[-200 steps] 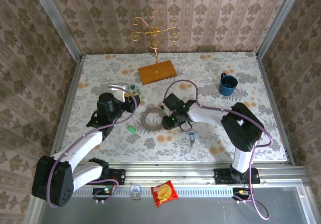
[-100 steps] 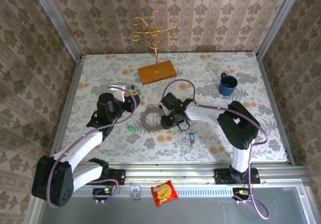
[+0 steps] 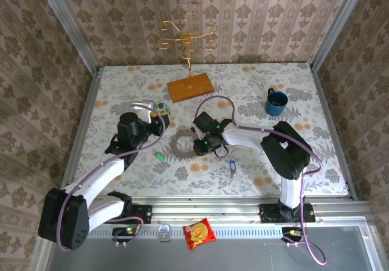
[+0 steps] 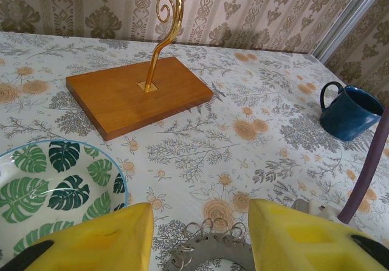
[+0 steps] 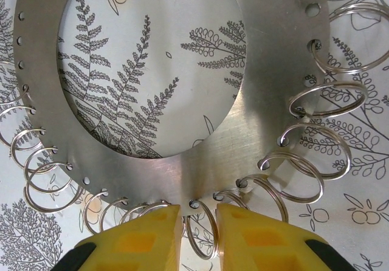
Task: Put the keys on the keyring
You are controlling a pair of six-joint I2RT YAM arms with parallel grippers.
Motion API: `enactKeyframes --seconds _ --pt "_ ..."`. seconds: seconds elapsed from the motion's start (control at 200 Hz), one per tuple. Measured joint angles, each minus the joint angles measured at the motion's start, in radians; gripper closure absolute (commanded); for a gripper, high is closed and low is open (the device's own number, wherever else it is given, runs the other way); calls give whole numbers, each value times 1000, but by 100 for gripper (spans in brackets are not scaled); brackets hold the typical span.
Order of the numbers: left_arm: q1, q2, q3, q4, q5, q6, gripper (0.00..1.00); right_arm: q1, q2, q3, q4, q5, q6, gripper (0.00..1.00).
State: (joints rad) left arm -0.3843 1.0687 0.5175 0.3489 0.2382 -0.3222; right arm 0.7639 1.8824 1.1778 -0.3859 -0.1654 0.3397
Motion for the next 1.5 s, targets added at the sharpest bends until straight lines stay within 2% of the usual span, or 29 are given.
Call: enactKeyframes --seconds 0.455,0.615,0.725,1.0,1.225,1.5 --pt "0 1 0 -4 0 0 55 0 27 63 -76 -1 -36 82" --pt "0 1 0 -6 0 0 55 0 54 86 -105 -3 -54 90" --pt "0 1 0 -11 0 0 56 0 58 102 -125 -11 -68 100" --pt "0 -1 0 -23 0 5 55 3 53 105 -152 -7 -116 100" --pt "0 -14 13 -57 1 64 56 7 -96 -24 -29 -3 -176 100" --pt "26 -17 106 -211 68 218 57 19 -271 -179 261 -4 -289 100"
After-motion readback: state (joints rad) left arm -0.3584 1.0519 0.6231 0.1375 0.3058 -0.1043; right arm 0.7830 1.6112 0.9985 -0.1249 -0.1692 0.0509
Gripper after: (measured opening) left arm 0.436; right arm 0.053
